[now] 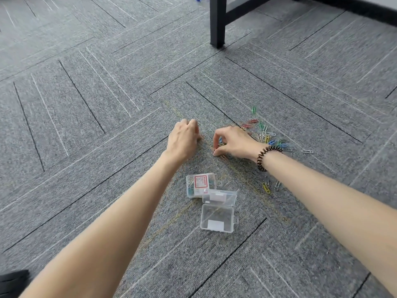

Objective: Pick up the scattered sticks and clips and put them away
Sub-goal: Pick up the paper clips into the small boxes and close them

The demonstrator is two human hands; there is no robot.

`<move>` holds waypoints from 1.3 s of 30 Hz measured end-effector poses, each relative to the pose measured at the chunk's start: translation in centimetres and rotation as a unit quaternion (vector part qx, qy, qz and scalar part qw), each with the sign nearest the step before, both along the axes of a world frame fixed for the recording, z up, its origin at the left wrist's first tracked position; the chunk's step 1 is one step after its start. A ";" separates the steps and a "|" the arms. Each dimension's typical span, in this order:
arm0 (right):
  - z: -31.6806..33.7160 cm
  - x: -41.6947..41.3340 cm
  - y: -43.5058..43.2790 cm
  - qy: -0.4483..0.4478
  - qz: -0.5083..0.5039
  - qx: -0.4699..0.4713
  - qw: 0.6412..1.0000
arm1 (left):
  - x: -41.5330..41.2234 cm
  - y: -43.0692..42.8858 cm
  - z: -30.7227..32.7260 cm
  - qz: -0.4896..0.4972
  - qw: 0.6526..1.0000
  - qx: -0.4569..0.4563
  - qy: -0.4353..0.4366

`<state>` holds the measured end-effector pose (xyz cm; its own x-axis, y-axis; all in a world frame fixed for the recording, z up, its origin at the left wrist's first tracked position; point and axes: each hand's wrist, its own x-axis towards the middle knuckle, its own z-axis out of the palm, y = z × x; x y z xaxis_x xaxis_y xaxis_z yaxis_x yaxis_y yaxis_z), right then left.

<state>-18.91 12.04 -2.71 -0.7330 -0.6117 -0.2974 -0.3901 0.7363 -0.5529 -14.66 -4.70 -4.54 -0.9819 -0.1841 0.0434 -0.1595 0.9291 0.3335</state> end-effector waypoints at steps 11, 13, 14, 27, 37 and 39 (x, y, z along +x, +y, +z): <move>-0.1 0.8 0.2 0.063 0.065 0.092 0.992 | 0.9 0.9 0.1 -0.003 0.999 0.022 -0.047; -0.2 1.0 0.8 0.049 0.045 0.072 0.995 | 1.1 1.4 0.4 -0.009 0.995 0.071 -0.062; -0.1 1.0 1.2 0.028 0.024 0.053 0.998 | 1.2 1.8 0.6 -0.021 0.993 0.096 -0.071; 1.0 1.1 6.7 -0.269 -0.234 -0.263 0.896 | 0.0 5.9 1.1 -0.009 0.997 0.063 -0.041; 0.9 1.5 7.6 -0.166 -0.194 -0.135 0.957 | -0.7 6.4 -0.5 0.028 0.998 0.036 -0.052; 0.2 1.8 7.6 -0.093 -0.166 -0.068 0.979 | -0.8 6.3 -0.4 0.029 0.997 0.041 -0.058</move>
